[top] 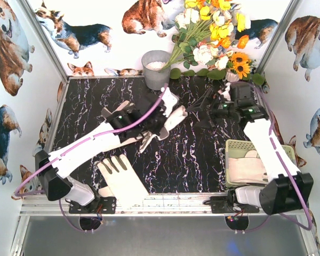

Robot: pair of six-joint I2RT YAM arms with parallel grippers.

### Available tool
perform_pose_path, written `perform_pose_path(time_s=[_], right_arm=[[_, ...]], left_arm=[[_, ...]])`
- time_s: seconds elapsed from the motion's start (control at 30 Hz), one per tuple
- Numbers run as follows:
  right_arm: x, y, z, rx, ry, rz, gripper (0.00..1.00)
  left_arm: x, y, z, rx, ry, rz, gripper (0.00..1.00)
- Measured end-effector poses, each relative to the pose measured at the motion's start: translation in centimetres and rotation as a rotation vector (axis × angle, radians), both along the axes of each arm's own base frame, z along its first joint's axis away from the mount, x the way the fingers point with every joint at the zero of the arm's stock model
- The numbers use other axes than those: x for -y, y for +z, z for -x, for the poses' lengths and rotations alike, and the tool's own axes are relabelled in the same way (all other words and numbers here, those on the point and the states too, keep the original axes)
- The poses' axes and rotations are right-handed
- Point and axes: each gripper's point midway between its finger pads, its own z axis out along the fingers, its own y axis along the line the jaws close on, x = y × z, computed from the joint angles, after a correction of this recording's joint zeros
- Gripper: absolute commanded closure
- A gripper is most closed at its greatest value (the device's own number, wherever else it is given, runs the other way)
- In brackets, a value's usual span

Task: Put the gloves into the storage basket
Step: Place the glove at the center of the board.

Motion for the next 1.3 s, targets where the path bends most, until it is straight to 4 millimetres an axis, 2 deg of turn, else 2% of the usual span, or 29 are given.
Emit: perform_pose_path(time_s=[0.13, 0.23, 0.33, 0.4, 0.47, 0.5, 0.53, 0.57, 0.63, 0.67, 0.7, 0.77, 0.8, 0.87, 1.0, 1.07, 1.3], right_arm=[[-0.5, -2.1, -0.2, -0.098, -0.001, -0.035, 0.07], [-0.9, -2.3, -0.6, -0.118, 0.021, -0.064, 0.07], [-1.4, -2.6, -0.9, -0.147, 0.047, -0.096, 0.11], [-1.6, -2.7, -0.9, -0.158, 0.061, -0.109, 0.24], [-1.7, -2.9, -0.9, -0.159, 0.068, -0.116, 0.44], [-1.7, -3.0, -0.8, -0.162, 0.07, -0.118, 0.51], [-1.7, -3.2, -0.8, -0.167, 0.071, -0.123, 0.68], [-1.8, -3.4, -0.7, -0.174, 0.071, -0.127, 0.81], [-1.9, -3.9, -0.5, -0.195, 0.069, -0.137, 1.0], [-1.9, -4.2, -0.4, -0.208, 0.065, -0.14, 1.0], [-1.9, -4.5, -0.3, -0.216, 0.064, -0.141, 1.0], [-1.9, -4.8, -0.3, -0.228, 0.054, -0.141, 1.0], [-1.8, -4.8, -0.4, -0.228, 0.046, -0.139, 1.0], [-1.8, -4.7, -0.8, -0.213, 0.028, -0.134, 1.0], [-1.6, -4.3, -2.6, -0.159, -0.035, -0.127, 1.0], [-1.6, -3.9, -3.7, -0.127, -0.072, -0.126, 1.0], [-2.1, 0.4, -8.4, 0.112, -0.191, -0.146, 1.0]], left_arm=[[2.2, 0.3, 1.0, 0.029, -0.054, -0.025, 1.0], [3.3, 0.1, 1.6, 0.043, -0.083, -0.059, 1.0], [4.2, 0.1, 2.3, 0.059, -0.112, -0.091, 1.0], [4.6, 0.1, 2.6, 0.066, -0.122, -0.103, 1.0], [4.7, 0.0, 2.9, 0.069, -0.129, -0.114, 1.0], [4.6, -0.1, 2.9, 0.068, -0.132, -0.12, 1.0], [4.5, -0.2, 3.0, 0.068, -0.133, -0.128, 1.0], [4.4, -0.2, 3.0, 0.068, -0.135, -0.134, 1.0], [4.2, -0.4, 3.0, 0.068, -0.134, -0.147, 1.0], [4.1, -0.5, 2.9, 0.068, -0.132, -0.153, 0.94], [4.0, -0.5, 2.9, 0.069, -0.13, -0.158, 0.82], [3.8, -0.5, 2.8, 0.073, -0.115, -0.161, 0.5], [3.7, -0.5, 2.6, 0.076, -0.104, -0.161, 0.39], [3.6, -0.3, 2.3, 0.086, -0.071, -0.151, 0.26], [2.3, 0.3, 1.7, 0.1, 0.031, -0.107, 0.12], [1.4, 1.1, 1.2, 0.107, 0.09, -0.072, 0.09], [-1.7, 5.9, -1.6, 0.143, 0.318, 0.132, 0.05]])
